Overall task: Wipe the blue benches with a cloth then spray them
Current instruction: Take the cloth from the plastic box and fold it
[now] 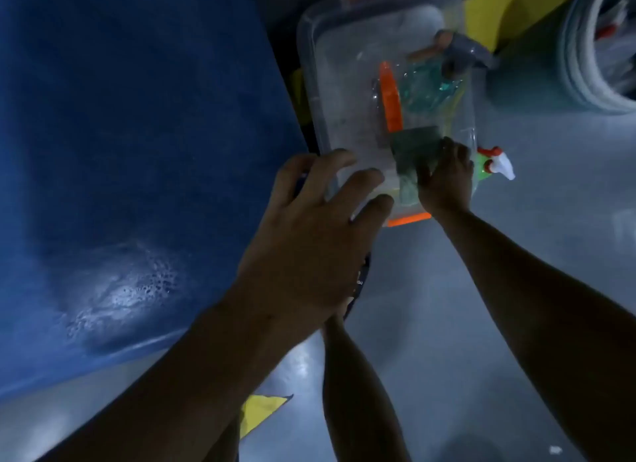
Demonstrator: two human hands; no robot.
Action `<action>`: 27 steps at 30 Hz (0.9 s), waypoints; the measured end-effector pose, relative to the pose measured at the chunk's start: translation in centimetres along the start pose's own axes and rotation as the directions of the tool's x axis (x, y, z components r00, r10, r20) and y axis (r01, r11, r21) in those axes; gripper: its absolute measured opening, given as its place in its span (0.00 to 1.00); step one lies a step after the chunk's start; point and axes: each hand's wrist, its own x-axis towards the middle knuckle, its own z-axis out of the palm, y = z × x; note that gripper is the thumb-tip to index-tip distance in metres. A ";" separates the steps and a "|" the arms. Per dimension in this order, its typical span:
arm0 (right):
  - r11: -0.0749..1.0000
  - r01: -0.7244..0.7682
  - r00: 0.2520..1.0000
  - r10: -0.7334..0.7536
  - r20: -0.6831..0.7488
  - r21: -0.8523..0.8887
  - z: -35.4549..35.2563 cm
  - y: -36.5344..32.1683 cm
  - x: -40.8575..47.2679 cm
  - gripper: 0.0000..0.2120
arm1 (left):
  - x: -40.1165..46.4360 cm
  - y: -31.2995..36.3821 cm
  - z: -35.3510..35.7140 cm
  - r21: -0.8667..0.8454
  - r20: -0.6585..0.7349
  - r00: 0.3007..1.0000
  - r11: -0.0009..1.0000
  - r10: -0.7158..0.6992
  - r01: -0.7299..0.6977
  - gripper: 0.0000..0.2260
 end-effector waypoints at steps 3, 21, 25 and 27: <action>0.988 -0.155 0.988 0.155 -0.007 0.026 0.6 -0.7 1.0 0.28 | -0.2 0.1 0.0 -0.010 -0.007 1.000 1.000 0.012 -0.012 0.17; 0.734 0.186 0.971 -0.238 -0.009 0.653 -22.2 -13.0 -16.9 0.08 | -4.3 1.4 -8.1 -0.885 0.127 0.836 0.320 -0.534 0.339 0.16; 0.689 0.252 0.926 -0.376 0.038 0.679 -25.6 -14.8 -20.0 0.15 | -5.1 3.0 -9.5 -0.912 0.182 0.884 0.263 -0.430 0.316 0.20; 0.681 0.254 0.910 -0.409 0.069 0.686 -26.5 -15.5 -20.9 0.16 | -5.7 3.8 -10.0 -0.927 0.156 0.885 0.245 -0.438 0.284 0.19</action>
